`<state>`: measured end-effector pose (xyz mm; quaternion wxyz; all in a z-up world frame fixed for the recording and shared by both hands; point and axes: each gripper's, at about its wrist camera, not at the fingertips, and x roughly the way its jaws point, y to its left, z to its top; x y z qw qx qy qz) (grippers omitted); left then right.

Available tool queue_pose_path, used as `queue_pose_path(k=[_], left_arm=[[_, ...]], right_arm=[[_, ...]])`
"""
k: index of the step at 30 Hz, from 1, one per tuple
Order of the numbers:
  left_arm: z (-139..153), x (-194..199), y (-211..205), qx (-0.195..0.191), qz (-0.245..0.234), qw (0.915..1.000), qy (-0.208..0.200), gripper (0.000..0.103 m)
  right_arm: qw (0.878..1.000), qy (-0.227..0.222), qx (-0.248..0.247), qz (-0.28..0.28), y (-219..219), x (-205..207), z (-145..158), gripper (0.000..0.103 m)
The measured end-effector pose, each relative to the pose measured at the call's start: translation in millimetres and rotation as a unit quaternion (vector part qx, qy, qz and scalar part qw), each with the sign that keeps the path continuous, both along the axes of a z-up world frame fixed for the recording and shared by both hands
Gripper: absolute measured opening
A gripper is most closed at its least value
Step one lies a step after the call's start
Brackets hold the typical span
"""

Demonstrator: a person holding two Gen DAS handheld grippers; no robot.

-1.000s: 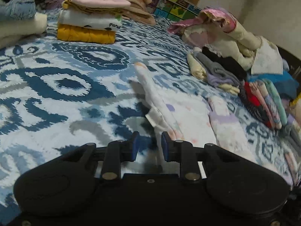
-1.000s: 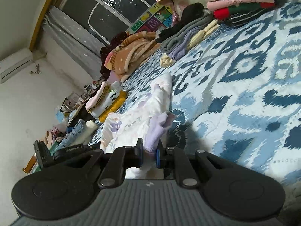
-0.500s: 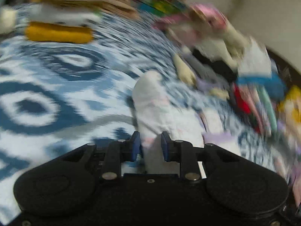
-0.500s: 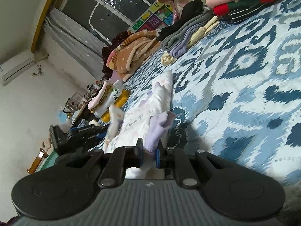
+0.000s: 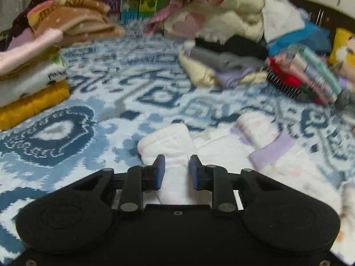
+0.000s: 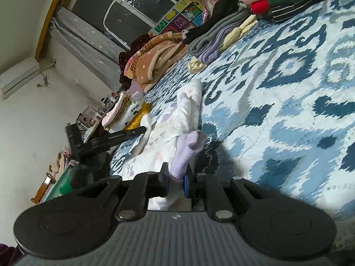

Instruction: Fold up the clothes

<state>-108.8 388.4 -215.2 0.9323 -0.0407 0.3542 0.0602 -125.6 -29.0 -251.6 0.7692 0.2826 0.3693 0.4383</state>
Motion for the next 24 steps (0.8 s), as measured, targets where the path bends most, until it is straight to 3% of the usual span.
queue_pose_path(k=[4, 7, 9, 11, 14, 19, 22, 24], left_arm=[[3, 9, -4, 0.014, -0.009, 0.9997, 0.016, 0.023], [16, 5, 8, -0.013, -0.003, 0.9998, -0.015, 0.023], [16, 7, 11, -0.001, 0.002, 0.9995, -0.031, 0.023], [8, 15, 14, -0.016, 0.000, 0.9996, -0.021, 0.023], [-3, 25, 1, 0.017, -0.014, 0.9998, -0.002, 0.022], [1, 19, 3, 0.014, -0.011, 0.9998, -0.013, 0.022], [20, 0, 13, -0.025, 0.006, 0.9985, -0.049, 0.023], [32, -18, 16, -0.030, 0.017, 0.9971, -0.068, 0.023]], right_arm=[[1.000, -0.001, -0.003, 0.000, 1, 0, 0, 0.014], [1.000, -0.001, -0.005, 0.000, 3, 0, -1, 0.014], [1.000, -0.002, -0.006, 0.000, 3, -1, -1, 0.014], [1.000, -0.001, -0.007, 0.000, 3, -1, -1, 0.014], [1.000, 0.000, -0.010, 0.001, 3, -1, -2, 0.014], [1.000, 0.000, -0.012, -0.001, 6, 1, -3, 0.014], [1.000, -0.004, -0.009, -0.002, 8, 0, -1, 0.014], [1.000, -0.005, -0.006, -0.003, 9, -1, 0, 0.014]])
